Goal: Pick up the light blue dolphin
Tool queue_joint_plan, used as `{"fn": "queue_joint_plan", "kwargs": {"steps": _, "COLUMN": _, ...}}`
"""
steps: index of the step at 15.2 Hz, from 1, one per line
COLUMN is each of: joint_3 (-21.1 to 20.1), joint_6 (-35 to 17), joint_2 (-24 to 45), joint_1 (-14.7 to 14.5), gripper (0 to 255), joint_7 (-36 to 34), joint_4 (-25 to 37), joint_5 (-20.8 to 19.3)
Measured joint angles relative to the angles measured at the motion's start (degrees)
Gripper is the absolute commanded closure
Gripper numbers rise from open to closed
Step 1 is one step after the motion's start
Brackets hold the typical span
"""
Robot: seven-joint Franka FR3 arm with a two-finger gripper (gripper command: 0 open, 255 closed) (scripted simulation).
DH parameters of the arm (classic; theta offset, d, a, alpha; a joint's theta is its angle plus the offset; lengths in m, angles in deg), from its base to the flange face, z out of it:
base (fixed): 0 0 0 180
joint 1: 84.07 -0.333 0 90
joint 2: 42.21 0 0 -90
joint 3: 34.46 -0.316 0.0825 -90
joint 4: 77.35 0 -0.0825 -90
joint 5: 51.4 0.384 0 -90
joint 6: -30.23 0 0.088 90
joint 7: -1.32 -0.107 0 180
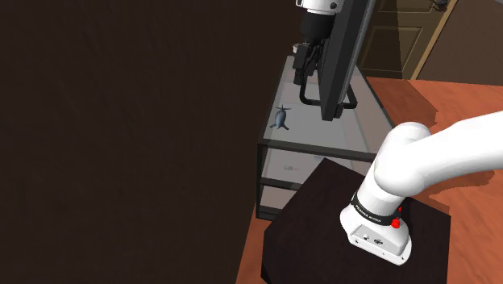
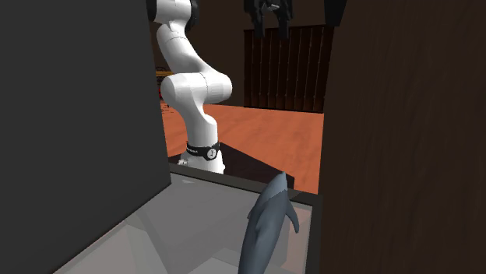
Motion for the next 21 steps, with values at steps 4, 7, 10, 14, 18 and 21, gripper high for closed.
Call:
{"fn": "queue_joint_plan", "kwargs": {"steps": 4, "joint_3": -0.16, "joint_6": -3.29, "joint_2": 3.3, "joint_1": 1.63, "gripper": 0, "joint_7": -3.3, "joint_4": -0.5, "joint_5": 0.66}}
{"fn": "queue_joint_plan", "kwargs": {"steps": 7, "joint_3": 0.24, "joint_6": -7.37, "joint_2": 8.45, "joint_1": 3.98, "gripper": 0, "joint_7": -7.36, "joint_4": -0.09, "joint_5": 1.21}}
{"fn": "queue_joint_plan", "kwargs": {"steps": 10, "joint_3": 0.72, "joint_6": -11.2, "joint_2": 13.15, "joint_1": 6.22, "gripper": 0, "joint_7": -11.57, "joint_4": 0.13, "joint_5": 1.82}}
{"fn": "queue_joint_plan", "kwargs": {"steps": 14, "joint_3": 1.61, "joint_6": -17.23, "joint_2": 20.23, "joint_1": 9.0, "gripper": 0, "joint_7": -16.94, "joint_4": 0.3, "joint_5": 2.74}}
{"fn": "queue_joint_plan", "kwargs": {"steps": 18, "joint_3": 2.75, "joint_6": -21.3, "joint_2": 26.12, "joint_1": 11.5, "gripper": 0, "joint_7": -22.31, "joint_4": 1.27, "joint_5": 3.77}}
{"fn": "queue_joint_plan", "kwargs": {"steps": 21, "joint_3": 4.02, "joint_6": -25.05, "joint_2": 30.91, "joint_1": 13.33, "gripper": 0, "joint_7": -25.71, "joint_4": 1.61, "joint_5": 4.72}}
